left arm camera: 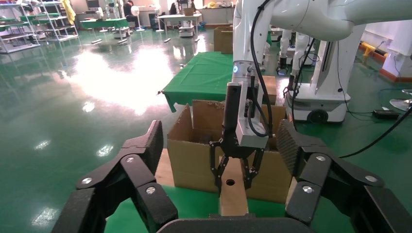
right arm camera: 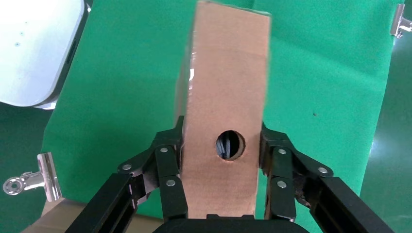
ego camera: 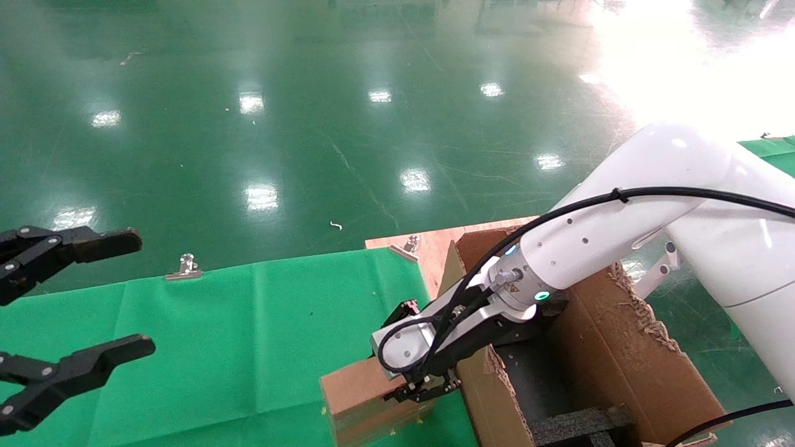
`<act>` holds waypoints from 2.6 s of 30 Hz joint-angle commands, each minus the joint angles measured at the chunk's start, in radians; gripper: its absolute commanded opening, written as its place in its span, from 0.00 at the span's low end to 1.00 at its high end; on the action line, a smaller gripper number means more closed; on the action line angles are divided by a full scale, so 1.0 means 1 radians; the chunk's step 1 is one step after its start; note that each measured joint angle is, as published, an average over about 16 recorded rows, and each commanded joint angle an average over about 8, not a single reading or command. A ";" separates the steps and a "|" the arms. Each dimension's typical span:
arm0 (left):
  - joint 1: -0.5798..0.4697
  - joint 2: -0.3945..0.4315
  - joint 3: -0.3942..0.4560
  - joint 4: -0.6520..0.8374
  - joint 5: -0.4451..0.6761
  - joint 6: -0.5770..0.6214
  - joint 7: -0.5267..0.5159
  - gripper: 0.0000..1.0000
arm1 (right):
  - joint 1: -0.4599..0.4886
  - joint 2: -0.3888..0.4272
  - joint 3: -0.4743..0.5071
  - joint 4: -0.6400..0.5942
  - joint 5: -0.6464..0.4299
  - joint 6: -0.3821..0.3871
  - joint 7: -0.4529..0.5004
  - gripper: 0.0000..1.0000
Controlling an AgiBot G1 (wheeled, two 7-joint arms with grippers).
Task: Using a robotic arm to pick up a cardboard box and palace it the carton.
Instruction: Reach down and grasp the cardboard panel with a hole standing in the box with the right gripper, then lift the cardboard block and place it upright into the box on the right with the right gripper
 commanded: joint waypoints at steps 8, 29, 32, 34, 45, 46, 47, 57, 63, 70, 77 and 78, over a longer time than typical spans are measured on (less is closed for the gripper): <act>0.000 0.000 0.000 0.000 0.000 0.000 0.000 1.00 | 0.011 0.003 0.003 -0.004 -0.001 -0.001 0.007 0.00; 0.000 0.000 0.000 0.000 0.000 0.000 0.000 1.00 | 0.462 0.055 -0.016 -0.317 0.157 -0.058 -0.088 0.00; 0.000 0.000 0.000 0.000 0.000 0.000 0.000 1.00 | 0.509 0.068 -0.053 -0.351 0.191 -0.059 -0.105 0.00; 0.000 0.000 0.000 0.000 0.000 0.000 0.000 1.00 | 0.532 0.081 -0.081 -0.370 0.215 -0.060 -0.114 0.00; 0.000 0.000 0.000 0.000 0.000 0.000 0.000 1.00 | 0.638 0.240 -0.270 -0.416 0.270 -0.064 -0.127 0.00; 0.000 0.000 0.000 0.000 0.000 0.000 0.000 1.00 | 0.647 0.261 -0.291 -0.416 0.271 -0.064 -0.125 0.00; 0.000 0.000 0.000 0.000 0.000 0.000 0.000 1.00 | 0.656 0.283 -0.312 -0.415 0.271 -0.063 -0.123 0.00; 0.000 0.000 0.000 0.000 0.000 0.000 0.000 1.00 | 0.729 0.465 -0.495 -0.397 0.266 -0.060 -0.098 0.00; 0.000 0.000 0.000 0.000 0.000 0.000 0.000 1.00 | 0.738 0.527 -0.570 -0.385 0.269 -0.047 -0.040 0.00; 0.000 0.000 0.000 0.000 0.000 0.000 0.000 1.00 | 0.726 0.537 -0.612 -0.364 0.271 -0.034 0.002 0.00; 0.000 0.000 0.000 0.000 0.000 0.000 0.000 1.00 | 0.720 0.533 -0.608 -0.365 0.271 -0.026 0.004 0.00; 0.000 0.000 0.000 0.000 0.000 0.000 0.000 1.00 | 0.716 0.533 -0.608 -0.366 0.273 -0.020 0.013 0.00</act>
